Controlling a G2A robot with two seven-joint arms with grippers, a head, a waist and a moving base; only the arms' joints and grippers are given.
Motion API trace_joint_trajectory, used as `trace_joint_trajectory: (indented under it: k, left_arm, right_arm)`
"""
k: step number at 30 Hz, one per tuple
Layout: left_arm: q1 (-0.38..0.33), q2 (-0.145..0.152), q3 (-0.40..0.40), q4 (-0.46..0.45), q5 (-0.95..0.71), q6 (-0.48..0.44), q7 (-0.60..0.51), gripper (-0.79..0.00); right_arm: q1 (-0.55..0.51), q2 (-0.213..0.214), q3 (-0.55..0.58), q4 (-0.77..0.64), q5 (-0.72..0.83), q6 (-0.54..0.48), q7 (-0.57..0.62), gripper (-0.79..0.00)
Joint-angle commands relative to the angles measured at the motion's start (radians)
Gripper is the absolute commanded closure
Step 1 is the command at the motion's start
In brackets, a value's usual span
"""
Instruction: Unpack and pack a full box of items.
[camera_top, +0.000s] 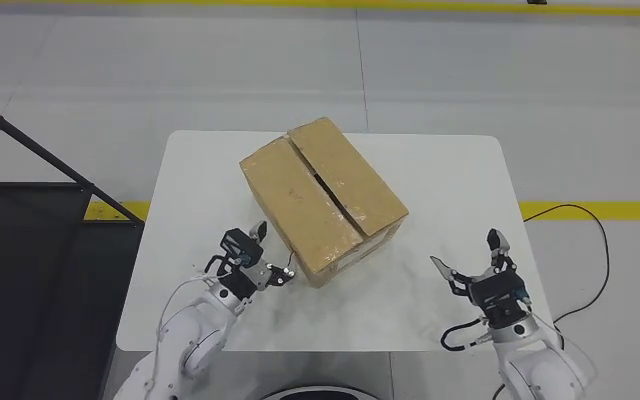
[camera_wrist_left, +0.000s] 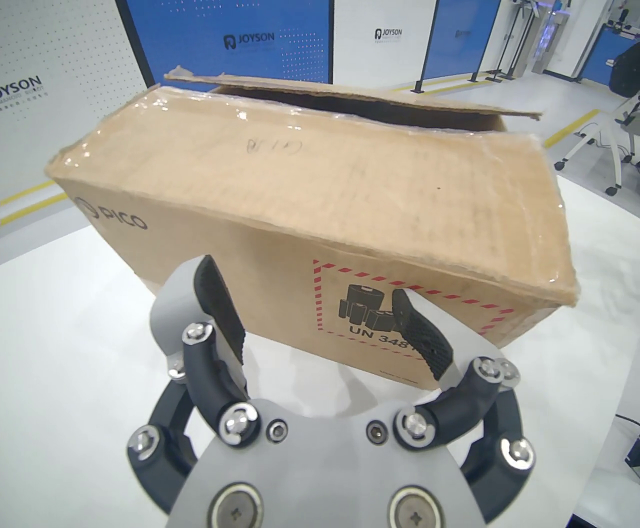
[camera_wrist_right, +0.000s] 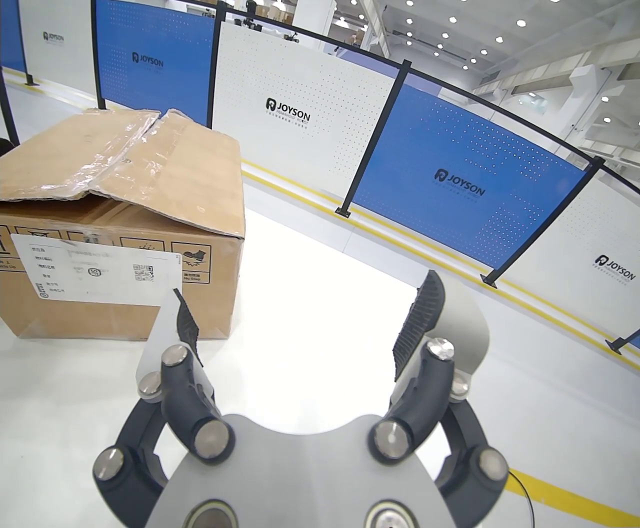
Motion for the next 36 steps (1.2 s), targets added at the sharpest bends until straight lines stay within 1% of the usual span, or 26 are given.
trace_joint_trajectory:
  k: [1, 5, 9, 16, 26, 31, 33, 36]
  left_arm:
    - [0.015, 0.005, -0.018, -0.001, 0.015, -0.024, 0.009, -0.785]
    - [0.056, 0.015, -0.065, 0.001, 0.035, -0.071, 0.031, -0.785]
    - [0.07, 0.017, -0.077, 0.004, 0.033, -0.075, 0.036, -0.785]
    - [0.032, 0.007, -0.019, 0.022, 0.006, -0.027, 0.0, -0.785]
    - [-0.042, -0.017, 0.083, 0.057, -0.118, 0.04, -0.082, -0.785]
    - [-0.075, -0.026, 0.128, 0.072, -0.11, 0.072, -0.095, -0.785]
    - [-0.077, -0.027, 0.131, 0.069, -0.102, 0.078, -0.092, -0.785]
    - [-0.048, -0.021, 0.087, 0.048, -0.102, 0.087, -0.069, -0.785]
  right_arm:
    - [-0.002, 0.0, 0.002, -0.002, 0.0, -0.002, 0.002, -0.785]
    - [0.005, -0.001, -0.005, -0.005, -0.003, -0.008, 0.011, -0.785]
    - [0.015, -0.001, -0.016, -0.007, -0.01, -0.014, 0.021, -0.785]
    - [0.019, -0.002, -0.017, -0.007, -0.016, -0.018, 0.026, -0.785]
    - [0.004, -0.003, -0.01, 0.002, -0.009, -0.021, 0.015, -0.785]
    - [0.003, -0.003, -0.008, 0.002, 0.002, -0.032, 0.011, -0.785]
    - [0.003, -0.002, -0.006, 0.001, 0.009, -0.044, 0.01, -0.785]
    - [0.003, -0.002, -0.006, 0.001, 0.009, -0.044, 0.01, -0.785]
